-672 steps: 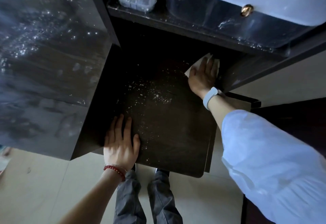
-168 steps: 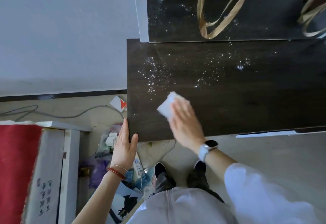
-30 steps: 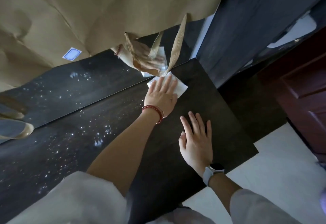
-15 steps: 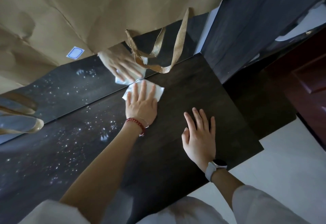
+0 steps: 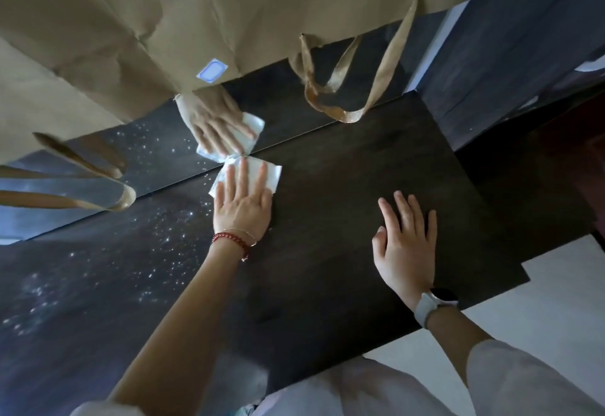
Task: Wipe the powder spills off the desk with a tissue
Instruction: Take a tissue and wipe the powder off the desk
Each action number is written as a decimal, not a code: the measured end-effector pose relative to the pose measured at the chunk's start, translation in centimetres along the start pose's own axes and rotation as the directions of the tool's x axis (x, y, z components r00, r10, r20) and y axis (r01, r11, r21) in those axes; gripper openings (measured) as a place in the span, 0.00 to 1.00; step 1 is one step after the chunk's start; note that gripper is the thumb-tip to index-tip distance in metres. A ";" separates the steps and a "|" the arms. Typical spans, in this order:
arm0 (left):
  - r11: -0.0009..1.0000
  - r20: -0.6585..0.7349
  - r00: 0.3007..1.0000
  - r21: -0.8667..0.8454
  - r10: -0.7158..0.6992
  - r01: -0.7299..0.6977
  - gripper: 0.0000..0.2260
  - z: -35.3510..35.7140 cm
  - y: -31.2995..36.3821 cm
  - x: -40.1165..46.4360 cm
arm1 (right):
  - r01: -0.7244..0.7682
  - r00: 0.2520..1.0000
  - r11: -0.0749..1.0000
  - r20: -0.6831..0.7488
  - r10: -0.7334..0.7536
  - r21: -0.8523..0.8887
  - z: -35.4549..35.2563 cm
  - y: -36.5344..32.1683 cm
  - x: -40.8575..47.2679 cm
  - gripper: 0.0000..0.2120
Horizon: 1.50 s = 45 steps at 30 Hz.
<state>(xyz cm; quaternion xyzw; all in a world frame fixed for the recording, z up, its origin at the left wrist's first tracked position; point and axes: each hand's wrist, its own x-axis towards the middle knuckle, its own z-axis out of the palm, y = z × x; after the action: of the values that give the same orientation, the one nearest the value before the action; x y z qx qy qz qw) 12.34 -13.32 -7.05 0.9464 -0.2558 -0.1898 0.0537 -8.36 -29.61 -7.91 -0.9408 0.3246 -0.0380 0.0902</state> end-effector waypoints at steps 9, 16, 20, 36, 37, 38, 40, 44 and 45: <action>0.947 0.018 0.947 -0.019 -0.320 0.320 0.21 -2.0 -14.0 -5.2 | 0.102 0.988 0.990 0.110 -0.112 0.097 0.9 -8.5 -1.5 0.26; 0.909 0.005 0.909 0.022 -0.416 0.416 0.23 -2.1 -13.1 -6.6 | 0.090 0.994 0.977 0.047 -0.101 0.194 1.6 -10.7 -2.2 0.22; 0.997 -0.074 0.996 0.062 -0.049 0.054 0.24 0.8 -4.0 -6.5 | 0.065 0.998 0.904 -0.019 -0.063 0.424 1.0 -9.6 -2.2 0.18; 0.947 -0.027 0.947 0.000 -0.321 0.321 0.24 1.0 -10.3 -10.6 | 0.032 0.998 0.961 -0.054 -0.018 0.275 1.3 -8.2 -3.6 0.18; 0.941 -0.029 0.941 0.005 -0.338 0.338 0.24 0.9 -9.9 -10.4 | 0.031 0.999 0.966 -0.049 -0.019 0.258 1.3 -8.3 -3.6 0.19; 0.948 -0.042 0.948 0.021 -0.316 0.317 0.24 1.0 -8.8 -10.1 | 0.028 0.999 0.968 -0.043 -0.018 0.251 1.3 -8.2 -3.6 0.19; 0.985 -0.057 0.987 0.085 -0.147 0.152 0.24 1.6 -5.1 -9.2 | 0.031 0.999 0.965 -0.035 -0.022 0.259 1.3 -8.1 -3.6 0.20; 0.982 0.015 0.984 0.066 0.177 -0.177 0.24 3.8 2.5 -8.9 | 0.049 0.999 0.956 -0.016 -0.046 0.288 1.0 -7.7 -3.5 0.21; 0.978 0.032 0.979 0.056 0.202 -0.203 0.24 4.2 3.3 -9.1 | 0.044 0.999 0.958 -0.002 -0.045 0.284 1.0 -7.8 -3.5 0.21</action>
<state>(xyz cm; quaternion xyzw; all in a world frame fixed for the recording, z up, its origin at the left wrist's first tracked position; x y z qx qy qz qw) 1.99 -11.61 -7.24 0.9140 -0.3570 -0.1883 0.0416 -6.32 -21.28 -7.40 -0.9252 0.2943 -0.0842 0.2242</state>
